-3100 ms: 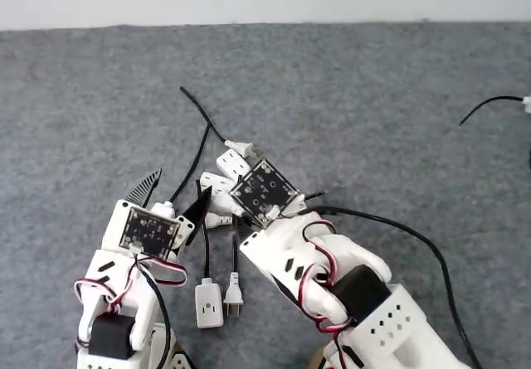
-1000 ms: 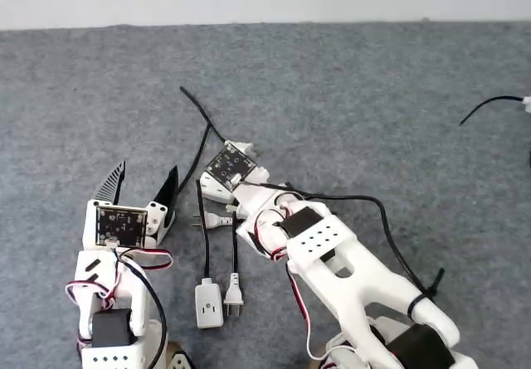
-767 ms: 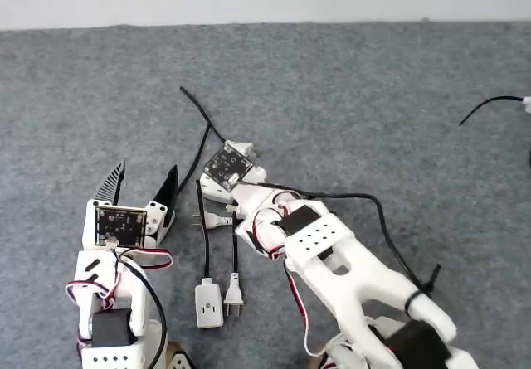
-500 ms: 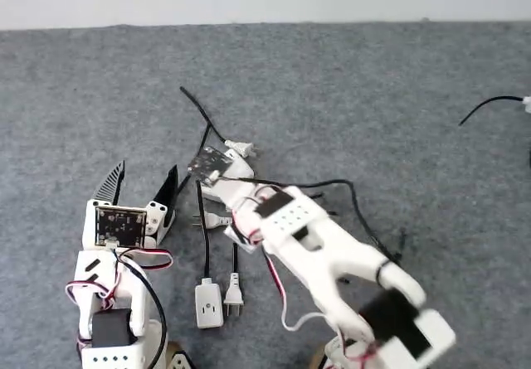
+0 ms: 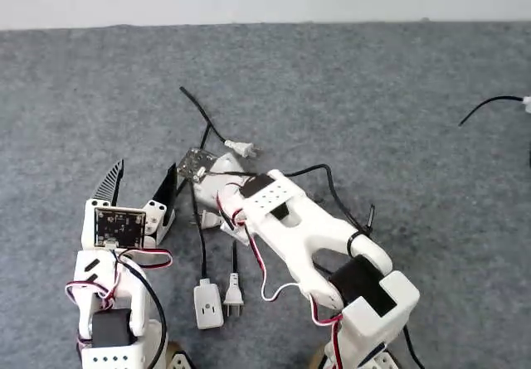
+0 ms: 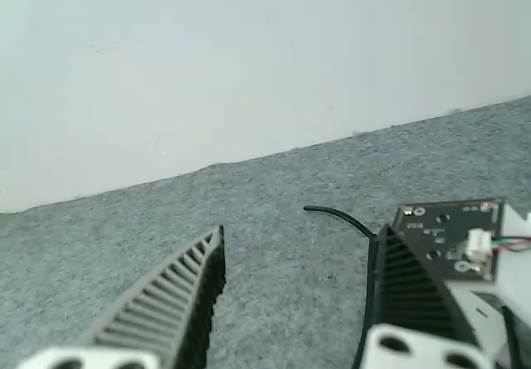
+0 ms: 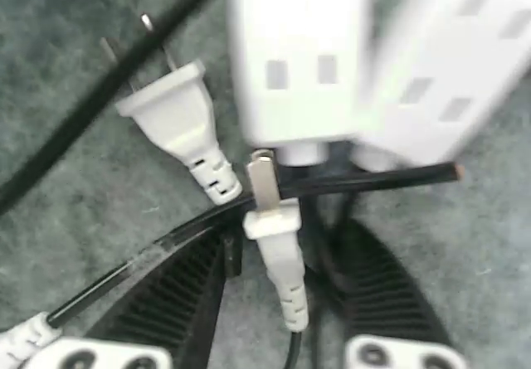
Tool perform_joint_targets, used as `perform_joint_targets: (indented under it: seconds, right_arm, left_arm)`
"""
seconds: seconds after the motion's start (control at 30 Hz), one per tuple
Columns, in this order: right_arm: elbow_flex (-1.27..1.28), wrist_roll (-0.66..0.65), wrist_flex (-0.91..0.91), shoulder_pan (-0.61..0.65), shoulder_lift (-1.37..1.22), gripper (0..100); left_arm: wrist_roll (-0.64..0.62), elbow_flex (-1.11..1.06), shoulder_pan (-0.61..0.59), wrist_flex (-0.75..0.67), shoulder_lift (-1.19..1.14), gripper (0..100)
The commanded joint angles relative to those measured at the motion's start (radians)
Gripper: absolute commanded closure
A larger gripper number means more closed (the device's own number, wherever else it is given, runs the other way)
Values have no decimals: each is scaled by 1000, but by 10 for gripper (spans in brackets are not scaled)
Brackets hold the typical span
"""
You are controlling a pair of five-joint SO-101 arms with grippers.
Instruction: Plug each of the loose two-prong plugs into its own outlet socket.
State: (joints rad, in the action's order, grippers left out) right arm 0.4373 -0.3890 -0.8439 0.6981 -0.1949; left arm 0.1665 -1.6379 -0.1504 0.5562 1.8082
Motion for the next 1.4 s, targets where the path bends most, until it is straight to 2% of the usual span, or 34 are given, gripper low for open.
perform_joint_targets:
  seconds: [0.0,0.03,0.3,0.57,0.87,1.0,1.23,1.37]
  right_arm:
    - [-37,-15,-24,-7,-1,969]
    - [-37,-15,-21,-10,1,997]
    - [-37,-21,-28,-22,38,991]
    - [-5,-15,-194,-39,351,991]
    - [146,-20,-196,-35,608,991]
    - [238,-20,-77,-33,553,991]
    - [267,-15,213,-33,275,984]
    - [265,-15,274,-33,180,909]
  left_arm:
    - [-8,10,-6,-28,20,720]
    - [-8,10,-6,-28,20,720]
    - [-8,2,-3,-31,20,720]
    - [-8,4,-2,-31,20,720]
    - [-8,2,-2,-32,20,720]
    - [-8,2,-2,-32,20,720]
    - [-8,1,-2,-32,20,720]
    - [-8,-1,-2,-32,20,720]
